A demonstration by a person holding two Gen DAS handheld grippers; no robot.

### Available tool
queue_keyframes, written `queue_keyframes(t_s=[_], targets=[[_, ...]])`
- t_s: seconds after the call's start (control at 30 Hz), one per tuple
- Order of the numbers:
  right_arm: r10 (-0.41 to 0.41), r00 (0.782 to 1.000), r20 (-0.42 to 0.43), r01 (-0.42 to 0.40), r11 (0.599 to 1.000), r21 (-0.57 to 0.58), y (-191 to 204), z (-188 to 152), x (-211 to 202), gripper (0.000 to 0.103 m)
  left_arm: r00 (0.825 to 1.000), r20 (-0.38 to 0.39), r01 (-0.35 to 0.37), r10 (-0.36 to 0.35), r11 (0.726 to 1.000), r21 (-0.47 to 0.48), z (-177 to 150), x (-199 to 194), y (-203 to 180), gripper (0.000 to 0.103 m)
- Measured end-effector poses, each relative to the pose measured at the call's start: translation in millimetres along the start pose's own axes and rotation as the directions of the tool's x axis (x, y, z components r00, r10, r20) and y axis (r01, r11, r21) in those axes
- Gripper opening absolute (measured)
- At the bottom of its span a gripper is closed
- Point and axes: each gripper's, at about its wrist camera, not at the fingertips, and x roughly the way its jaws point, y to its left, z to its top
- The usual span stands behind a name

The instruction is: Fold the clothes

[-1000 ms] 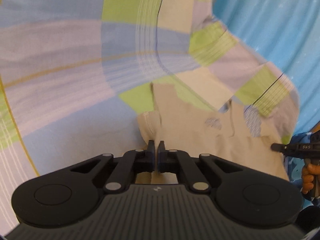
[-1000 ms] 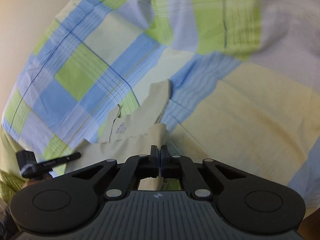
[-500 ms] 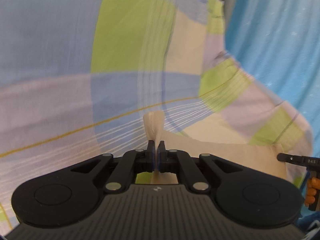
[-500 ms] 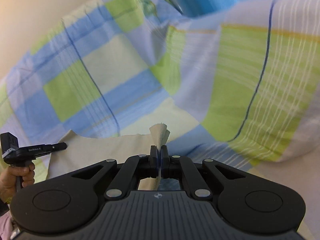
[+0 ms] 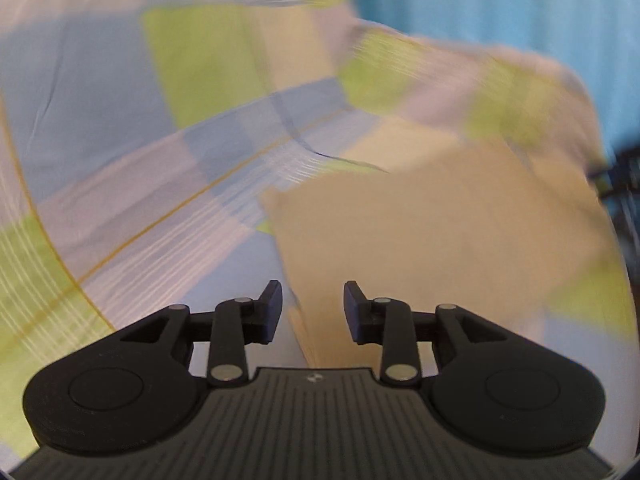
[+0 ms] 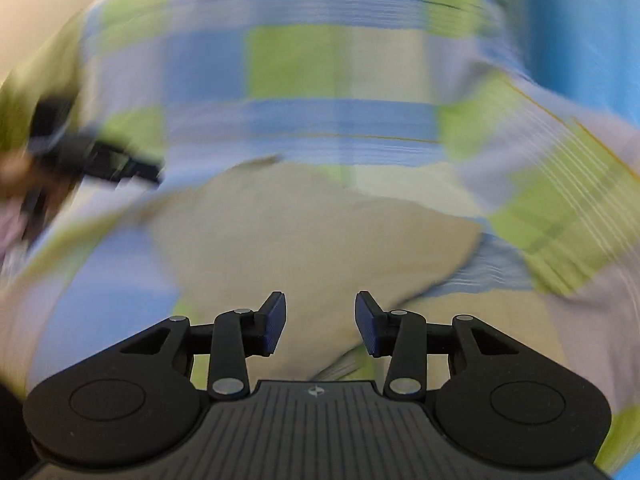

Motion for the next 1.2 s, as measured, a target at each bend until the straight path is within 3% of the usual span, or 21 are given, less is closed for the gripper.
queue_keyframes(t_s=[0.07, 0.1, 0.17, 0.23, 0.27, 0.4, 0.5, 0.57, 0.6, 0.63, 0.77, 0.87, 0.97, 1.07, 1.13, 1.2], targets=[[0.006, 0.998, -0.070, -0.018, 0.985, -0.172, 40.5, -12.0, 3.2, 0.041, 1.000, -0.023, 0.005, 0.000, 0.977, 0.211, -10.3, -15.8, -31.7, 0.033], [-0.013, 0.996, -0.089, -0.010, 0.969, -0.248, 55.7, -18.3, 6.1, 0.041, 0.999, -0.040, 0.001, 0.012, 0.948, 0.317, -17.3, -18.7, -48.1, 0.037], [-0.065, 0.992, -0.112, 0.017, 0.923, -0.385, 80.7, -27.4, 17.6, 0.041, 0.997, -0.061, -0.014, 0.053, 0.856, 0.518, -33.2, -15.0, -77.5, 0.039], [-0.120, 0.985, -0.126, 0.042, 0.869, -0.493, 100.1, -34.3, 29.1, 0.041, 0.994, -0.037, -0.053, 0.100, 0.762, 0.645, -46.6, -6.2, -94.9, 0.038], [-0.148, 0.981, -0.127, 0.058, 0.844, -0.533, 105.6, -36.1, 34.5, 0.042, 0.994, -0.008, -0.075, 0.109, 0.734, 0.675, -49.9, -2.3, -98.9, 0.038], [-0.243, 0.966, -0.093, 0.115, 0.718, -0.686, 116.1, -44.6, 55.0, 0.042, 0.991, 0.044, -0.118, 0.126, 0.672, 0.731, -48.2, 16.4, -102.5, 0.035], [-0.299, 0.953, -0.056, 0.154, 0.635, -0.757, 111.1, -46.5, 65.8, 0.038, 0.988, 0.056, -0.132, 0.146, 0.583, 0.802, -48.9, 34.5, -106.3, 0.017], [-0.318, 0.946, -0.057, 0.162, 0.619, -0.768, 105.5, -44.9, 71.4, 0.022, 0.987, 0.047, -0.124, 0.152, 0.549, 0.826, -47.8, 42.6, -107.5, 0.006], [-0.325, 0.943, -0.069, 0.159, 0.625, -0.764, 102.0, -44.0, 73.7, 0.004, 0.987, 0.043, -0.121, 0.153, 0.552, 0.825, -45.2, 44.1, -105.8, 0.005], [-0.324, 0.943, -0.077, 0.157, 0.635, -0.756, 99.8, -42.4, 72.9, 0.002, 0.987, 0.041, -0.121, 0.153, 0.561, 0.819, -43.1, 43.0, -104.3, 0.004], [-0.306, 0.947, -0.097, 0.144, 0.675, -0.724, 106.1, -29.9, 52.2, 0.002, 0.987, 0.044, -0.131, 0.157, 0.602, 0.788, -37.8, 20.6, -97.9, 0.002], [-0.256, 0.959, -0.118, 0.094, 0.686, -0.722, 138.2, -25.1, 21.2, 0.002, 0.989, 0.035, -0.120, 0.146, 0.625, 0.771, -44.1, -18.8, -97.2, 0.002], [-0.178, 0.969, -0.169, 0.001, 0.689, -0.724, 178.3, -32.7, -10.7, 0.002, 0.990, -0.002, -0.087, 0.139, 0.629, 0.773, -61.8, -58.4, -107.1, 0.002], [-0.100, 0.969, -0.227, -0.083, 0.732, -0.676, 199.9, -39.2, -27.4, 0.003, 0.986, -0.064, -0.048, 0.155, 0.629, 0.776, -84.7, -83.1, -119.3, 0.004], [-0.086, 0.962, -0.260, -0.113, 0.740, -0.663, 205.0, -43.9, -30.6, 0.005, 0.977, -0.117, -0.031, 0.180, 0.656, 0.754, -96.5, -90.5, -123.1, 0.005], [-0.078, 0.956, -0.282, -0.132, 0.745, -0.654, 207.2, -46.3, -36.3, 0.012, 0.963, -0.167, -0.031, 0.210, 0.706, 0.708, -103.3, -97.4, -120.2, 0.006]])
